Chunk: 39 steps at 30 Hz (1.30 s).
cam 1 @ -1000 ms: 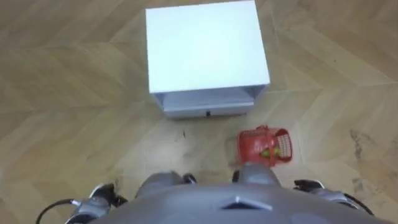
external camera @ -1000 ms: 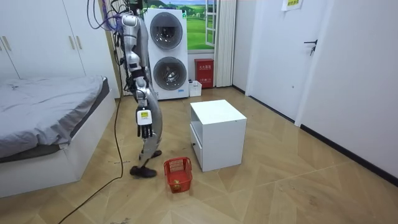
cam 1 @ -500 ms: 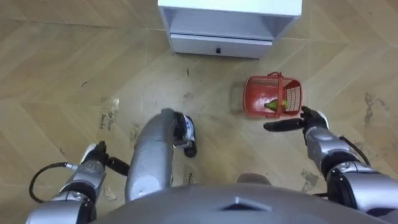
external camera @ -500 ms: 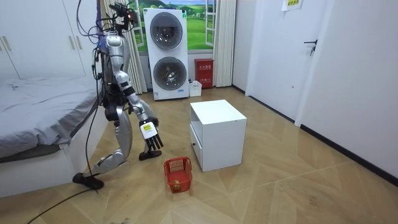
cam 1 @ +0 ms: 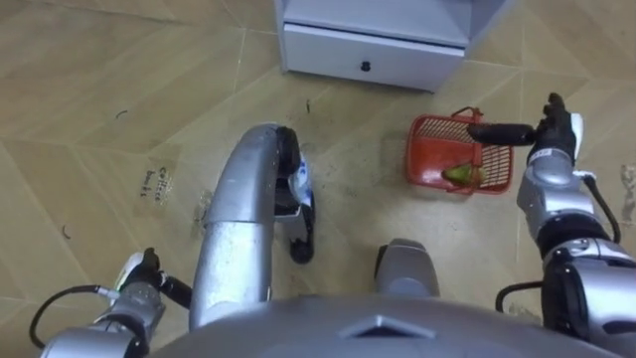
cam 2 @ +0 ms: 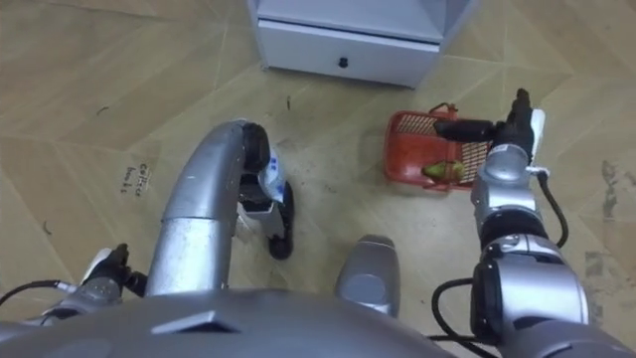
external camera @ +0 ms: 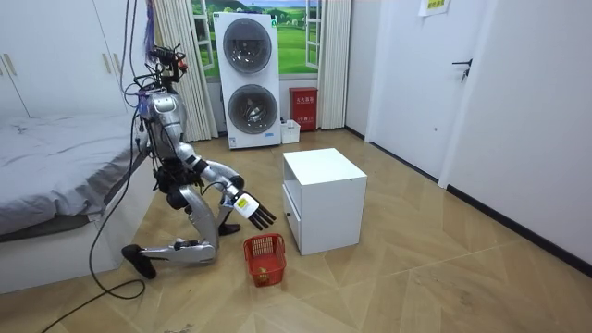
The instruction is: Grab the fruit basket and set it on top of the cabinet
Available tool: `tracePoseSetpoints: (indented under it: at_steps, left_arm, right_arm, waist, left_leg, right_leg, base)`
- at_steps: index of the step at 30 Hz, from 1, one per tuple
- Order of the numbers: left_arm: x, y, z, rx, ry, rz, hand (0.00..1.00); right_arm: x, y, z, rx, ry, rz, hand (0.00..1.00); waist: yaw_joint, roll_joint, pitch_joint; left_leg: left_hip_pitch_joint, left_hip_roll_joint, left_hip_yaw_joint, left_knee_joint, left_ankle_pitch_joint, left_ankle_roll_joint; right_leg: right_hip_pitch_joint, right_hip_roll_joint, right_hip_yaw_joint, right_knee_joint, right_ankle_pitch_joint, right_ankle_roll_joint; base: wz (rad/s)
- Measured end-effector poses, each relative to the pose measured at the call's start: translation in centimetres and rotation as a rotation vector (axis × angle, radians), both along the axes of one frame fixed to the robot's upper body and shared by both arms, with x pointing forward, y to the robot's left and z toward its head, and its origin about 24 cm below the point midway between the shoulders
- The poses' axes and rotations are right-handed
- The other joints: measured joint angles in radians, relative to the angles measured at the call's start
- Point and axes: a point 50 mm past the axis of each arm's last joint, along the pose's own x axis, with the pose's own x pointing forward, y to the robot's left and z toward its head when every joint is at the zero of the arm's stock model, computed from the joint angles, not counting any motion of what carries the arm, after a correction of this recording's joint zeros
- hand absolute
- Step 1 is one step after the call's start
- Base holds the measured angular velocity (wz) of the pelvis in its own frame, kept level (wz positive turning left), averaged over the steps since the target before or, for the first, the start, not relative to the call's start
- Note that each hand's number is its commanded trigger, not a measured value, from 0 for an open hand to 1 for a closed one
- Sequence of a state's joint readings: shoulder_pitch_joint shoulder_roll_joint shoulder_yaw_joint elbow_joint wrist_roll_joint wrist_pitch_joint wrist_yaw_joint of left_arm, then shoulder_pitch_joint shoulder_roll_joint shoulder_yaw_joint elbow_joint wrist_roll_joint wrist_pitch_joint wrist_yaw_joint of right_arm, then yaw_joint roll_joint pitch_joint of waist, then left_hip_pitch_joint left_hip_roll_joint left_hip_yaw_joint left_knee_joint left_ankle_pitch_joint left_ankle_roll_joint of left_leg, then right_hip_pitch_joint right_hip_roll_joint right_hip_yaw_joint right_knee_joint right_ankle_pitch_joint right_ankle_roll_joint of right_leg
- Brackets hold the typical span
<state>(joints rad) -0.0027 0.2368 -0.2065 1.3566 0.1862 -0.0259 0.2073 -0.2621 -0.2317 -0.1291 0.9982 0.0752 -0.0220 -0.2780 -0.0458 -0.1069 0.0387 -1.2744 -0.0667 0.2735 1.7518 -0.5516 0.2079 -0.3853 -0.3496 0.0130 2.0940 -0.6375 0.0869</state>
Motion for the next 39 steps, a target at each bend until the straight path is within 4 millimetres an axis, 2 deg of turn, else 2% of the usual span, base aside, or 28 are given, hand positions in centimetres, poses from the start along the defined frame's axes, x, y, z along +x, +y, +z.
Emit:
tracePoseSetpoints:
  at_steps: [4,8,9,11,12,14,18,23,27,29,31,36,39]
  left_arm:
    - [-0.4,-0.3,-0.1,-0.008,0.012,-0.035,0.00]
    - [-1.0,-0.3,-0.2,-0.013,0.020,-0.048,0.00]
    - [-1.3,-0.2,-0.2,-0.013,0.025,-0.046,0.00]
    - [-2.1,-0.2,-0.3,-0.015,0.041,-0.041,0.00]
    - [-2.3,-0.6,-0.4,-0.028,0.044,-0.025,0.00]
    - [-2.7,-0.6,-0.5,-0.044,0.053,-0.012,0.00]
    - [-3.1,-0.8,-0.6,-0.073,0.068,0.012,0.00]
    - [-3.1,-1.1,-0.7,-0.092,0.079,-0.013,0.00]
    - [-2.6,-1.2,-0.7,-0.100,0.078,-0.032,0.00]
    - [-2.2,-1.3,-0.7,-0.112,0.073,-0.038,0.00]
    - [-1.9,-1.4,-0.7,-0.128,0.067,-0.044,0.00]
    - [-1.8,-1.6,-0.7,-0.148,0.072,-0.053,0.00]
    - [-1.9,-1.7,-0.7,-0.171,0.086,-0.054,0.00]
  right_arm:
    - [0.1,0.0,0.1,-0.003,-0.009,-0.004,0.00]
    - [0.5,-0.2,0.7,-0.021,-0.034,-0.004,0.00]
    - [0.5,-0.3,0.7,-0.029,-0.033,0.000,0.00]
    - [0.5,-0.6,0.9,-0.040,-0.035,0.000,0.00]
    - [0.6,-1.1,1.2,-0.063,-0.035,0.006,0.00]
    - [0.6,-1.3,1.3,-0.073,-0.033,0.009,0.00]
    - [0.8,-1.1,1.4,-0.094,-0.025,0.046,0.00]
    - [1.3,-0.8,1.5,-0.097,-0.017,0.094,0.00]
    - [1.4,-0.9,1.3,-0.081,0.007,0.094,0.00]
    - [1.1,-1.2,1.0,-0.090,0.036,0.110,0.00]
    - [1.0,-1.4,1.1,-0.095,0.047,0.130,0.00]
    - [0.6,-1.5,0.6,-0.068,0.083,0.145,0.00]
    - [1.3,-1.2,1.0,-0.067,0.074,0.169,0.00]
  waist:
    - [-0.013,-0.004,0.0020]
    - [-0.015,-0.006,0.0019]
    - [-0.013,-0.012,0.0019]
    - [-0.015,-0.021,0.0021]
    - [-0.012,-0.013,0.0063]
    - [-0.008,-0.002,0.0018]
    - [-0.005,-0.004,0.0015]
    - [0.001,-0.002,0.0007]
    - [0.009,0.005,0.0036]
    - [0.022,0.014,0.0040]
    - [0.031,0.030,0.0087]
    - [0.057,0.030,0.0085]
    - [0.058,0.032,0.0075]
  left_leg:
    - [-0.010,0.002,0.001,0.025,0.002,-0.016]
    - [-0.025,0.012,0.001,0.044,0.004,-0.035]
    - [-0.026,0.021,0.008,0.056,0.002,-0.040]
    - [-0.030,0.022,0.018,0.072,-0.004,-0.054]
    - [-0.048,0.026,0.007,0.084,-0.004,-0.067]
    - [-0.062,0.023,-0.001,0.074,0.008,-0.089]
    - [-0.074,0.023,-0.005,0.059,0.020,-0.110]
    - [-0.075,0.031,-0.002,0.051,0.022,-0.114]
    - [-0.079,0.038,0.002,0.041,0.026,-0.120]
    - [-0.088,0.043,0.002,0.039,0.029,-0.126]
    - [-0.098,0.047,0.005,0.035,0.032,-0.132]
    - [-0.109,0.053,0.024,0.019,0.038,-0.140]
    - [-0.127,0.054,0.025,0.014,0.046,-0.143]
  right_leg:
    - [-0.001,0.000,0.008,0.049,-0.001,-0.002]
    - [-0.014,0.000,0.018,0.090,-0.008,-0.016]
    - [-0.015,0.001,0.029,0.109,-0.012,-0.018]
    - [-0.012,0.001,0.047,0.139,-0.021,-0.028]
    - [-0.022,0.015,0.047,0.155,-0.026,-0.032]
    - [-0.044,0.021,0.051,0.162,-0.028,-0.035]
    - [-0.071,0.024,0.058,0.174,-0.031,-0.034]
    - [-0.084,0.024,0.065,0.175,-0.031,-0.033]
    - [-0.100,0.025,0.067,0.178,-0.032,-0.031]
    - [-0.115,0.028,0.069,0.181,-0.033,-0.031]
    - [-0.134,0.028,0.076,0.188,-0.034,-0.029]
    - [-0.169,0.018,0.094,0.195,-0.037,-0.027]
    - [-0.186,0.017,0.094,0.201,-0.039,-0.022]
  base:
    - [0.05]
    - [-0.03]
    - [-0.08]
    - [-0.06]
    - [-0.06]
    - [-0.02]
    - [0.00]
    - [-0.01]
    - [-0.01]
    - [0.00]
    - [-0.02]
    - [-0.02]
    - [0.05]
